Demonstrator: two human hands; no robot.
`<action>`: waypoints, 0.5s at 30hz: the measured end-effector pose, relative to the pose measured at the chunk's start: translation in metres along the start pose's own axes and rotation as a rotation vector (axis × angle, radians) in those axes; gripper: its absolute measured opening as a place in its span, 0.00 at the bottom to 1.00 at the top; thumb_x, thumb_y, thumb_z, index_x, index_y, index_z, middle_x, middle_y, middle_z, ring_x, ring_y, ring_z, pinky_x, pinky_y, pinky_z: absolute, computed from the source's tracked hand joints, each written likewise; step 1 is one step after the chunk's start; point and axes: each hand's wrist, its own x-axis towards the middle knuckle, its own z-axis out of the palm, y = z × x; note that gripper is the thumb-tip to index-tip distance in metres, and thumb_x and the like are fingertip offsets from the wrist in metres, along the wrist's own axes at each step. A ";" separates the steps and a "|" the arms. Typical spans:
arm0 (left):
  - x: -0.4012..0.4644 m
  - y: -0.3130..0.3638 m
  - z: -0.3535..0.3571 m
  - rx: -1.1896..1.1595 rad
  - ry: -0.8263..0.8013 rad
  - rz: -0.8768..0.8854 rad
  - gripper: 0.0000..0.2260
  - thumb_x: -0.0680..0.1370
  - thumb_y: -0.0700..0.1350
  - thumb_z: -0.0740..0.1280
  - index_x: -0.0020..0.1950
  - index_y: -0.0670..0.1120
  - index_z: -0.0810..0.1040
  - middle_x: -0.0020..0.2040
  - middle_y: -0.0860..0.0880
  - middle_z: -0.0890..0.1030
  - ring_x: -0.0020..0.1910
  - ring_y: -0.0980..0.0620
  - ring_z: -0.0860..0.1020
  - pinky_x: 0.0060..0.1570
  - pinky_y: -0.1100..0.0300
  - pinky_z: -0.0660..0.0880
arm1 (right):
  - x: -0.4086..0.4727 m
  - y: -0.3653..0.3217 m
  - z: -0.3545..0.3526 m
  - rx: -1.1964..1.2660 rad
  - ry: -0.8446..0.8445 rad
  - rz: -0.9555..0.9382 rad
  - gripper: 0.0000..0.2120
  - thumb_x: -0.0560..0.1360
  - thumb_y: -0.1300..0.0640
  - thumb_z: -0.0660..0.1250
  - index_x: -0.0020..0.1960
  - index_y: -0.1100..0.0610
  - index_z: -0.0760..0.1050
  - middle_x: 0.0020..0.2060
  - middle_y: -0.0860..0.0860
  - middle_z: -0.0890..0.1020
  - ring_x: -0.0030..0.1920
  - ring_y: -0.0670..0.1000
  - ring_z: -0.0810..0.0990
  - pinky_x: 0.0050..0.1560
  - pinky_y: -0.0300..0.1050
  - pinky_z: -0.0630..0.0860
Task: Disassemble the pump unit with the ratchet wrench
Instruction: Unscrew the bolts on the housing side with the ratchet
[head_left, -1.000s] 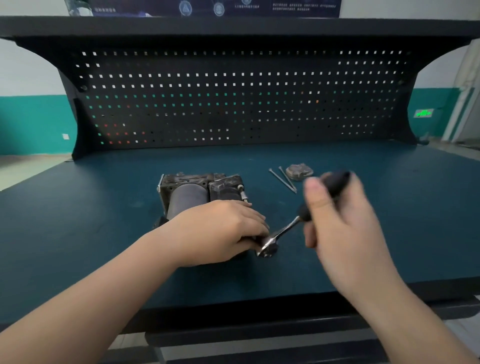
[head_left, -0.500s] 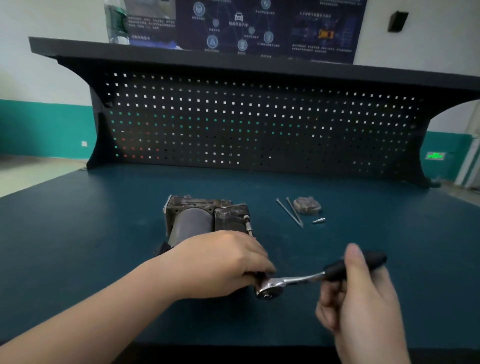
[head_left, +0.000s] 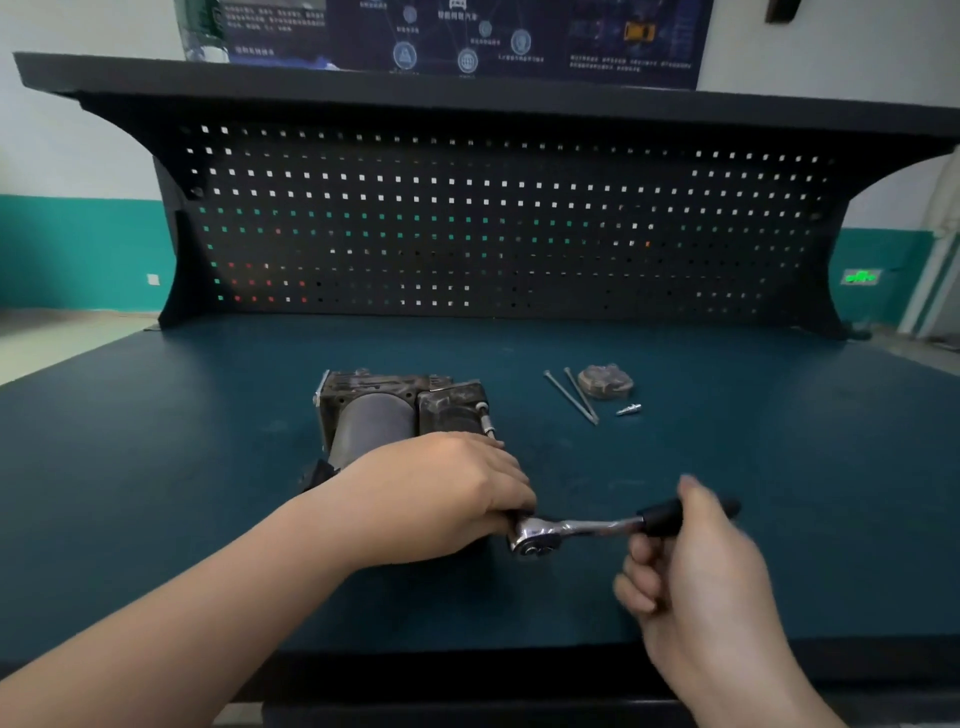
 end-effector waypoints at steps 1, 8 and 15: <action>0.000 0.000 -0.001 0.002 -0.005 0.007 0.07 0.77 0.39 0.67 0.53 0.40 0.81 0.49 0.47 0.83 0.51 0.45 0.79 0.57 0.52 0.73 | -0.001 -0.005 0.003 -0.109 -0.036 -0.138 0.15 0.81 0.47 0.57 0.41 0.55 0.65 0.19 0.49 0.68 0.16 0.46 0.62 0.19 0.36 0.59; 0.001 0.005 -0.005 0.016 -0.013 0.054 0.03 0.74 0.35 0.68 0.43 0.39 0.82 0.41 0.45 0.83 0.43 0.44 0.80 0.50 0.51 0.76 | -0.017 -0.028 0.027 -0.876 -0.407 -0.863 0.13 0.74 0.34 0.55 0.40 0.42 0.62 0.27 0.38 0.76 0.26 0.41 0.73 0.26 0.30 0.66; 0.000 0.002 -0.002 -0.019 0.029 0.010 0.06 0.76 0.37 0.68 0.50 0.39 0.82 0.47 0.45 0.84 0.48 0.44 0.80 0.51 0.49 0.76 | -0.002 0.000 -0.001 0.074 -0.022 0.013 0.13 0.82 0.50 0.57 0.43 0.56 0.66 0.19 0.51 0.67 0.16 0.46 0.60 0.17 0.35 0.56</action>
